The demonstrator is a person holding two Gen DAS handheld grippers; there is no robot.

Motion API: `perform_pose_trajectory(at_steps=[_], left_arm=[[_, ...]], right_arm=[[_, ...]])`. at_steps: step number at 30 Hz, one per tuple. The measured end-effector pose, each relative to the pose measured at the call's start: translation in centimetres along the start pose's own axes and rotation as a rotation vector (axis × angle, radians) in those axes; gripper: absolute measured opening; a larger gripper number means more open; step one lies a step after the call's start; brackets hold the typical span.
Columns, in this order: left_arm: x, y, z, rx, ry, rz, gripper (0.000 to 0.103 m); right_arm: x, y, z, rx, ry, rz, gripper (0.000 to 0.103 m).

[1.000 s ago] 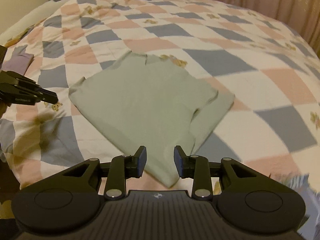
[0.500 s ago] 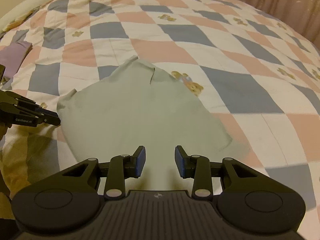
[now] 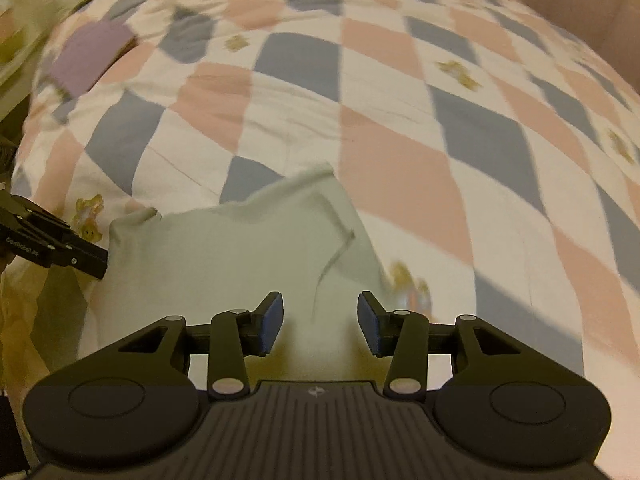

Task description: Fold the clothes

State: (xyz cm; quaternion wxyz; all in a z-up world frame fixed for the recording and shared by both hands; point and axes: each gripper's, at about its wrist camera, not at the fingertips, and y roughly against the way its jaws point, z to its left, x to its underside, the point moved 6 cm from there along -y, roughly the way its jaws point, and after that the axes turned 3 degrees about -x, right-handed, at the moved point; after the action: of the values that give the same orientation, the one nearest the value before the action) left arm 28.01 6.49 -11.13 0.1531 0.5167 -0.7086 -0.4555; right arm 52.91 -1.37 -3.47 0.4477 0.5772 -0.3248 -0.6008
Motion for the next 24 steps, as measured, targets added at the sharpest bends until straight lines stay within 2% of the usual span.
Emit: perform_pose_trajectory(at_steps=[3,9,12,20,24], left_arm=[[0.2,-0.2,0.1,0.022,0.035,-0.041,0.028],[0.6,-0.6,0.2,0.069,0.096,-0.118,0.028],[0.8,-0.8,0.2,0.09,0.106,-0.137,0.028],[1.3,-0.9,0.9,0.137,0.117,-0.171,0.03],[1.6,-1.0,1.5,0.179,0.129,-0.184,0.029]], right_arm=[[-2.4,-2.1,-1.3,-0.063,0.091,0.024,0.051],[-5.6,-6.6,-3.3,-0.164,0.201,0.099,0.051],[-6.6,-8.4,-3.9,-0.183,0.248,0.136,0.051],[-7.0,-10.8,-4.1,-0.314,0.266,0.192,0.051],[-6.9,-11.7,-4.4,-0.361,0.225,0.189,0.051]])
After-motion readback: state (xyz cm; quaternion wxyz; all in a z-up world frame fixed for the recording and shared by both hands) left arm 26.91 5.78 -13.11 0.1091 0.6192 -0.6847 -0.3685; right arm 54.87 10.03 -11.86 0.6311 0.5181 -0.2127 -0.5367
